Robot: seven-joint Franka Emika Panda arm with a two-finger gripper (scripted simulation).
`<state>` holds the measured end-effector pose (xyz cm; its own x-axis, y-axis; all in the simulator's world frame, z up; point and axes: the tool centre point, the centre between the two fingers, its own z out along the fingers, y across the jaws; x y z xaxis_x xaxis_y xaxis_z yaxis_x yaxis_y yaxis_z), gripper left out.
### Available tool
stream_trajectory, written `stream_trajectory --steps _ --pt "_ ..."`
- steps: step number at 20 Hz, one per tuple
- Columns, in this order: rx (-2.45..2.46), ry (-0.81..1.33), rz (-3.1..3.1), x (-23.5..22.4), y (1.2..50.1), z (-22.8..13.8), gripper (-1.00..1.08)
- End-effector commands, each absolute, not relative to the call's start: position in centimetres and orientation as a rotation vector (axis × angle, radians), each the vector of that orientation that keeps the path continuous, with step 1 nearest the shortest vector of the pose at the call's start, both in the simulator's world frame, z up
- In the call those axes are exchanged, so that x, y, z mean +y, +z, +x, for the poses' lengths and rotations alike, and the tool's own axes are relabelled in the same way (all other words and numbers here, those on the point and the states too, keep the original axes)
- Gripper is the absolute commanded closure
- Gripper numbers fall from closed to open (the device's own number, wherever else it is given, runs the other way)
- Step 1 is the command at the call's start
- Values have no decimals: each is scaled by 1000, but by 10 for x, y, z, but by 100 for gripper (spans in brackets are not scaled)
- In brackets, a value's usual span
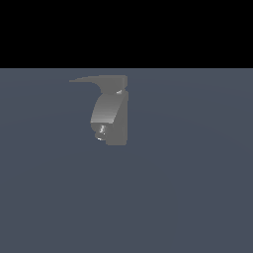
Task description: Turn on the faucet by rotating a designated handle.
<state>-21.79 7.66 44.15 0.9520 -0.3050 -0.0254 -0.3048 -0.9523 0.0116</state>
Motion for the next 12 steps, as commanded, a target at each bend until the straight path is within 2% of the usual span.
stream_trajectory --steps 1,12 --pt "-563 -42 3084 88 435 -210 108" --pt "-898 -39 3009 132 404 -170 108"
